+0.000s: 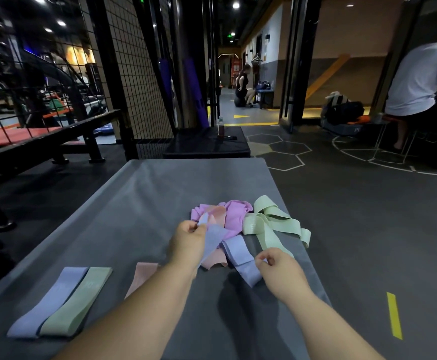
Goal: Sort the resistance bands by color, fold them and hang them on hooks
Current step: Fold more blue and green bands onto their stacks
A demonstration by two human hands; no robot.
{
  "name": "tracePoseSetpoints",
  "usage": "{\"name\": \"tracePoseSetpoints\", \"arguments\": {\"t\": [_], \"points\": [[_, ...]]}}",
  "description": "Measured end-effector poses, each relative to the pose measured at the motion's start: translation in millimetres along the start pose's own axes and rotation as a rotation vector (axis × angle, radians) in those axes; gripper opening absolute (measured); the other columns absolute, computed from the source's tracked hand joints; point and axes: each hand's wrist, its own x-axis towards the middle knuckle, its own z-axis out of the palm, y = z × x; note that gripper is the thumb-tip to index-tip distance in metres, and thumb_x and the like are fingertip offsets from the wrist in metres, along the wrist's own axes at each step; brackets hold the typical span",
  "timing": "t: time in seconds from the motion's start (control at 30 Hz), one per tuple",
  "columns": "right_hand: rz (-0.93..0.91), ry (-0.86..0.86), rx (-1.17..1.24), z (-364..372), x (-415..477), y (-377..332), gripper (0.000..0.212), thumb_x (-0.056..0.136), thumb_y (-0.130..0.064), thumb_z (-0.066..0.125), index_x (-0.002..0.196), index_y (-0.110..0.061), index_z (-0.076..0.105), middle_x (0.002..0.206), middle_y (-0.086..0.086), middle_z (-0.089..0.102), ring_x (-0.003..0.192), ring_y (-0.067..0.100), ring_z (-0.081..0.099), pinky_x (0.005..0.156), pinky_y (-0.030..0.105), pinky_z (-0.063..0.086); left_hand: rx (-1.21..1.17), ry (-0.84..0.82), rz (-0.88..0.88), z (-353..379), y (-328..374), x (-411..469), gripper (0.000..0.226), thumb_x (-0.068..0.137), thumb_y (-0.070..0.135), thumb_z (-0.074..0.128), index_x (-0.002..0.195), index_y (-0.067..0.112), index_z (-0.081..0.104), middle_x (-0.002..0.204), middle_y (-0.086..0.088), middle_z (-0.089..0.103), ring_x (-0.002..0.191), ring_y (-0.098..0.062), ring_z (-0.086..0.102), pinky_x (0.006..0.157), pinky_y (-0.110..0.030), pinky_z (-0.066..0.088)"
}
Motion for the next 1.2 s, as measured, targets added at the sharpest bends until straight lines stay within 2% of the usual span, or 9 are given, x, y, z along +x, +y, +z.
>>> {"name": "tracePoseSetpoints", "arguments": {"t": [0.17, 0.27, 0.33, 0.47, 0.63, 0.8, 0.97, 1.07, 1.2], "points": [[0.018, -0.064, 0.094, -13.0, -1.7, -2.1, 0.017, 0.096, -0.020, 0.050, 0.086, -0.026, 0.062, 0.086, -0.007, 0.062, 0.064, 0.007, 0.050, 0.055, 0.018, 0.039, 0.057, -0.160, -0.038, 21.5, -17.0, 13.0, 0.010, 0.082, 0.027, 0.061, 0.079, 0.018, 0.061, 0.077, -0.006, 0.067, 0.065, -0.025, 0.056, 0.072, -0.039, 0.054], [-0.005, -0.136, 0.108, -21.9, -9.5, -0.2, 0.018, 0.096, -0.017, 0.051, 0.088, -0.022, 0.066, 0.087, -0.013, 0.063, 0.065, 0.003, 0.050, 0.050, 0.008, 0.037, 0.245, -0.269, -0.030, 31.6, -24.5, 16.2, 0.004, 0.089, 0.024, 0.062, 0.092, 0.026, 0.064, 0.105, -0.008, 0.070, 0.090, -0.030, 0.065, 0.082, -0.037, 0.053], [-0.037, -0.176, 0.120, -25.9, -16.4, 1.7, 0.017, 0.095, -0.015, 0.053, 0.091, -0.017, 0.070, 0.088, -0.018, 0.065, 0.069, 0.001, 0.053, 0.052, 0.004, 0.037, 0.424, -0.345, 0.010, 35.5, -25.8, 12.5, 0.022, 0.092, 0.024, 0.058, 0.113, 0.025, 0.065, 0.114, -0.004, 0.069, 0.104, -0.027, 0.063, 0.092, -0.030, 0.049], [-0.080, -0.254, 0.277, -34.5, -27.5, 3.7, 0.012, 0.093, -0.014, 0.061, 0.094, -0.017, 0.073, 0.087, -0.010, 0.069, 0.076, 0.007, 0.055, 0.063, 0.007, 0.042, 0.628, -0.361, 0.126, 41.5, -21.3, 0.2, 0.029, 0.096, 0.031, 0.049, 0.121, 0.021, 0.061, 0.115, -0.001, 0.066, 0.110, -0.022, 0.058, 0.097, -0.026, 0.042], [-0.143, -0.343, 0.342, -41.0, -31.8, 8.2, 0.018, 0.078, -0.033, 0.068, 0.093, -0.026, 0.075, 0.098, 0.004, 0.071, 0.085, 0.008, 0.057, 0.082, 0.023, 0.043, 0.445, -0.544, 0.146, 41.5, -20.7, -8.4, 0.047, 0.096, 0.022, 0.050, 0.143, 0.027, 0.044, 0.112, -0.001, 0.063, 0.094, -0.018, 0.058, 0.086, -0.028, 0.048], [-0.203, -0.326, 0.463, -47.2, -36.9, 8.2, 0.015, 0.073, -0.033, 0.069, 0.086, -0.031, 0.076, 0.089, -0.007, 0.070, 0.084, 0.005, 0.058, 0.084, 0.022, 0.043, 0.133, -0.637, 0.167, 20.9, -14.4, -40.9, 0.015, 0.098, 0.030, 0.054, 0.104, 0.025, 0.066, 0.098, 0.007, 0.065, 0.079, -0.007, 0.056, 0.079, -0.024, 0.048], [-0.167, -0.172, 0.525, -38.9, -34.2, 6.2, 0.012, 0.076, -0.025, 0.078, 0.086, -0.026, 0.072, 0.075, -0.005, 0.064, 0.076, 0.011, 0.056, 0.076, 0.023, 0.043, -0.130, -0.732, 0.076, 7.3, -6.0, -74.9, 0.037, 0.099, 0.045, 0.044, 0.091, 0.022, 0.072, 0.089, 0.003, 0.071, 0.080, -0.009, 0.065, 0.080, -0.028, 0.054], [-0.088, -0.070, 0.526, -24.4, -32.7, 4.3, 0.010, 0.085, -0.016, 0.074, 0.091, -0.015, 0.066, 0.077, -0.003, 0.062, 0.072, 0.010, 0.053, 0.065, 0.014, 0.042, -0.131, -0.691, 0.004, 4.4, -4.0, -80.5, 0.023, 0.097, 0.035, 0.056, 0.087, 0.016, 0.066, 0.075, -0.001, 0.061, 0.066, -0.009, 0.059, 0.067, -0.022, 0.051], [-0.051, -0.062, 0.493, -4.5, -30.9, 2.9, 0.009, 0.087, -0.020, 0.072, 0.090, -0.016, 0.064, 0.085, -0.003, 0.063, 0.079, 0.010, 0.053, 0.070, 0.022, 0.039, -0.109, -0.625, -0.077, -1.1, -7.2, -81.7, 0.018, 0.096, 0.018, 0.058, 0.078, 0.016, 0.057, 0.068, 0.002, 0.058, 0.060, -0.008, 0.056, 0.058, -0.019, 0.047]]}}
